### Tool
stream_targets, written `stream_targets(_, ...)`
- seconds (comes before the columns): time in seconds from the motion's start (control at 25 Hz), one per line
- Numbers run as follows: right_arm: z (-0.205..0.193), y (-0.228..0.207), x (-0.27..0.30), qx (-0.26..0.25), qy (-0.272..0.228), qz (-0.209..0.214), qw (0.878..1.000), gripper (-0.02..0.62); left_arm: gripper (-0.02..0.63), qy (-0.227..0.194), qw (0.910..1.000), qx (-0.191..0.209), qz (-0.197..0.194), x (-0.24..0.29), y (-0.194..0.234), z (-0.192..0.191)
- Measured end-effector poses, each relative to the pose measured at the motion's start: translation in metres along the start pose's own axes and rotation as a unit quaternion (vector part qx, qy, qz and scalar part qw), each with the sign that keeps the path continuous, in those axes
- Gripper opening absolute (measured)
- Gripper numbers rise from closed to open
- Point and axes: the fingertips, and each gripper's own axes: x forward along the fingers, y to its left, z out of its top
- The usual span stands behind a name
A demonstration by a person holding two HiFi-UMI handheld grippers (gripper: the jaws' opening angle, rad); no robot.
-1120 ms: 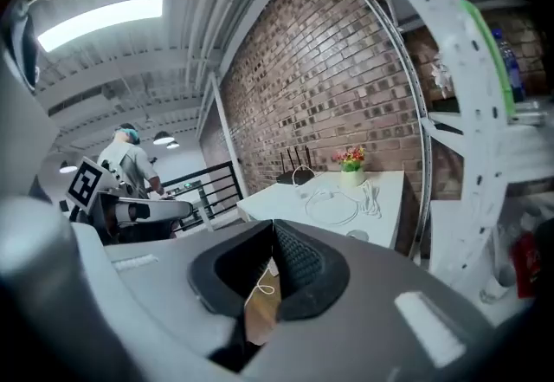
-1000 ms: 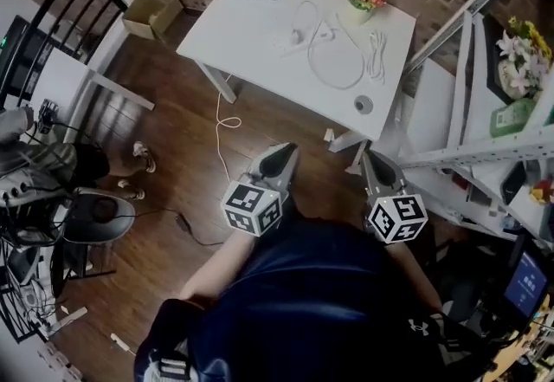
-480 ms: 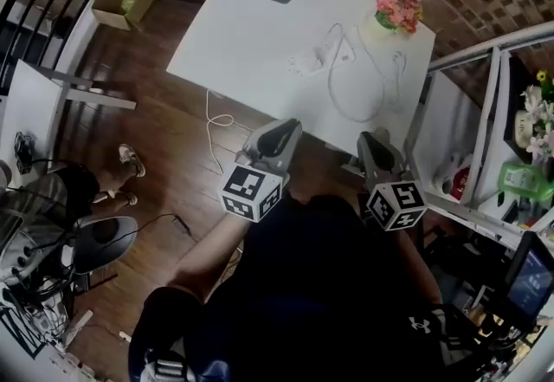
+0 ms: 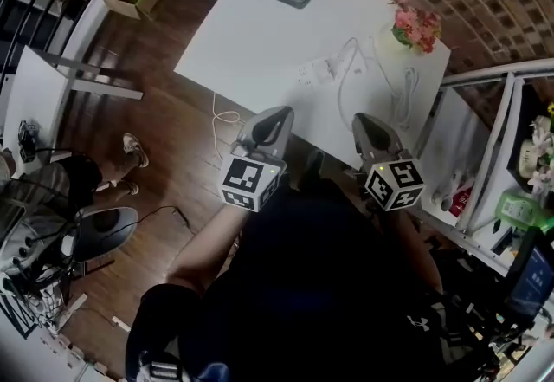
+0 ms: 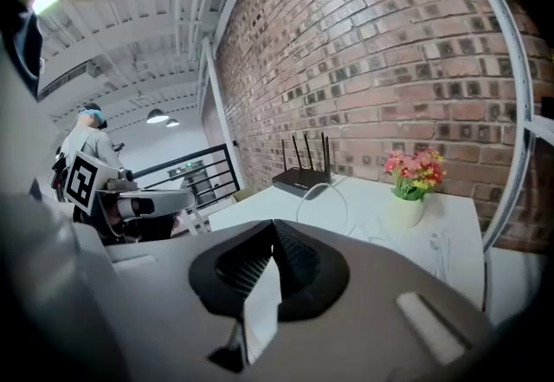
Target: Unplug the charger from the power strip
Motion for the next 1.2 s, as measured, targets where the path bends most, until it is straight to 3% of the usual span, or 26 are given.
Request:
stream_targets(0.24,-0.009,-0.019,0.034,-0.029,0.045,0.017,0.998,0.017,0.006,0.027,0.9987,0.034,0.028,0.025,0.029,-0.016)
stream_targets(0.28,-0.013,-0.020,0.041,-0.034,0.056,0.022,0.998,0.038,0.013,0.037,0.9982,0.035,0.031,0.029,0.033,-0.021)
stream_targets(0.4,-0.024,-0.026,0.060,-0.035,0.080,0.024,0.996,0.107,0.115,0.068,0.9963,0.037,0.036,0.042,0.041,-0.035)
stream_targets(0.64,-0.039,-0.036,0.095,-0.032,0.120,0.006,0.992,0.212,0.161,0.101,0.9933,0.046,0.032,0.068,0.049,-0.057)
stream_targets(1.2,-0.063,-0.047,0.160,-0.067,0.188,-0.033,0.979,0.225,0.193,0.181,0.9802,0.077,0.023,0.123,0.067,-0.112)
